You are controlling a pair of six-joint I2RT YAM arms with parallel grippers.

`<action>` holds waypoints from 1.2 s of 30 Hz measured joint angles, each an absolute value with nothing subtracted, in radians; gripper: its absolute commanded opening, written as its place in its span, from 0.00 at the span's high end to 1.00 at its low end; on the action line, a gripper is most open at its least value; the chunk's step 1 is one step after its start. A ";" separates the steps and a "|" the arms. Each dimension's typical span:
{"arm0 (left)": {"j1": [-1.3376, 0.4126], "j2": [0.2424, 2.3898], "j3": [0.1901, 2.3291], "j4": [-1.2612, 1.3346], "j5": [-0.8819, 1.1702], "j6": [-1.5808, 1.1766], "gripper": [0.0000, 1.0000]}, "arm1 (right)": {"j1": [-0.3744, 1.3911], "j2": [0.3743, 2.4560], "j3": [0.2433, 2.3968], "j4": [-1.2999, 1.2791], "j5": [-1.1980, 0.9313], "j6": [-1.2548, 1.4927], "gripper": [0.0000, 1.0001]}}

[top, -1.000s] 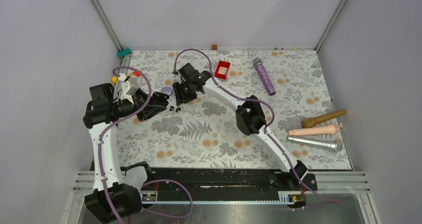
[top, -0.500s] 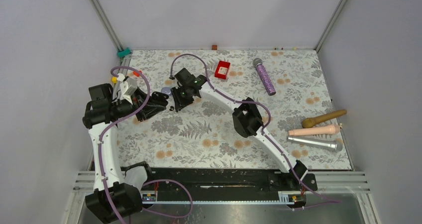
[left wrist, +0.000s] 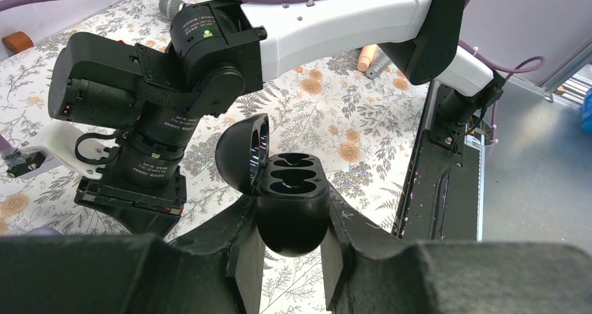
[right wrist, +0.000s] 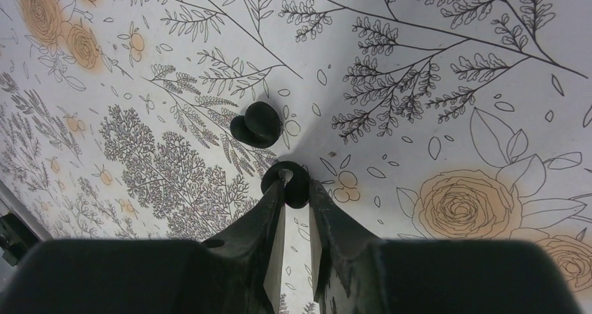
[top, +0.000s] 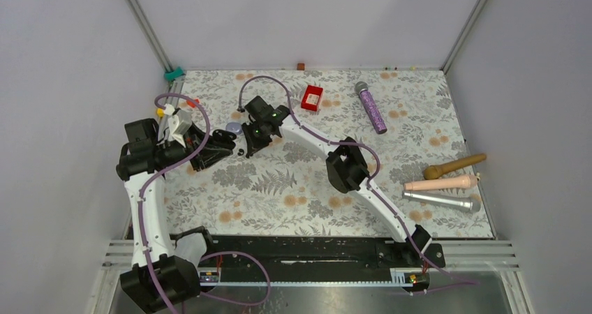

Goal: Insert the wireless bluetooth earbuds into the charging case
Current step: Pick up the right earbud from the corner of the board, then place the right earbud at the center of the board.

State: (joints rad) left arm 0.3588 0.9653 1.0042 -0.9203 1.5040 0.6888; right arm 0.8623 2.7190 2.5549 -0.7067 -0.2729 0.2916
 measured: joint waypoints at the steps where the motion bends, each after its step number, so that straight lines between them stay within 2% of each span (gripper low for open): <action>1: 0.359 0.965 1.004 -0.921 1.505 0.689 1.00 | 0.862 2.719 2.555 -0.707 -0.272 0.290 0.84; 11: 0.363 0.965 1.003 -0.921 1.511 0.693 1.00 | 0.859 2.712 2.558 -0.734 -0.267 0.258 0.83; 15: 0.363 0.967 1.003 -0.921 1.515 0.693 1.00 | 0.843 2.645 2.484 -0.760 -0.266 0.248 0.82; 20: 0.363 0.970 1.003 -0.921 1.515 0.694 1.00 | 0.775 2.453 2.228 -0.733 -0.262 0.231 0.82; 27: 0.363 0.970 1.003 -0.921 1.515 0.700 1.00 | 0.566 2.215 1.838 -0.635 -0.215 0.220 0.81; 36: 0.363 0.970 1.003 -0.921 1.515 0.703 1.00 | 0.422 2.111 1.608 -0.587 -0.146 0.223 0.79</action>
